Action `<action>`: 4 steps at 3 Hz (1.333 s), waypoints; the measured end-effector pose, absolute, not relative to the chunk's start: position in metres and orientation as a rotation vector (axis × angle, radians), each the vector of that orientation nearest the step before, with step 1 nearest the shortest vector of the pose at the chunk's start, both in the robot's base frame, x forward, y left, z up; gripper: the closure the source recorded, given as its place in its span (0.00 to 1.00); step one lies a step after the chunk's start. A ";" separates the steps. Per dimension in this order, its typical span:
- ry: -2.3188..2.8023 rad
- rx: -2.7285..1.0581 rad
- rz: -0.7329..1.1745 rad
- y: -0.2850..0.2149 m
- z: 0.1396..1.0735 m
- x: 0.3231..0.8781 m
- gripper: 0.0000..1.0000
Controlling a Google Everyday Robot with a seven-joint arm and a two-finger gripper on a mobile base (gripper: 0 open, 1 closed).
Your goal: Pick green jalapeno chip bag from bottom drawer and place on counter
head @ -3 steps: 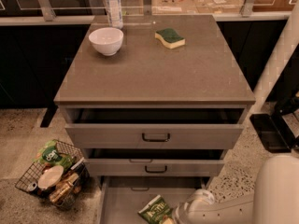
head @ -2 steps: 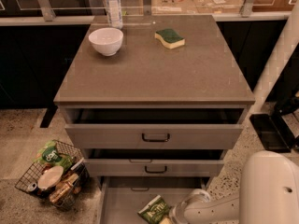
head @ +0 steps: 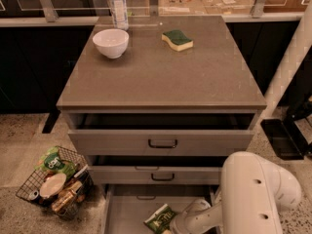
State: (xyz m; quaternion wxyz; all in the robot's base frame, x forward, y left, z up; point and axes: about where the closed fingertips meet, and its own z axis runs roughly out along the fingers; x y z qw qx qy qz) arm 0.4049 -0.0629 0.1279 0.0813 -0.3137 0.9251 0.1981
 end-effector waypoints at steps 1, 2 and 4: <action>2.766 -0.951 0.618 -0.053 0.117 0.401 0.23; 2.768 -0.950 0.620 -0.052 0.118 0.401 0.47; 2.769 -0.951 0.623 -0.052 0.119 0.400 0.92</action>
Offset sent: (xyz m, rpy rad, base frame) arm -0.0030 0.0080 -0.0090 0.0097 0.0110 0.0098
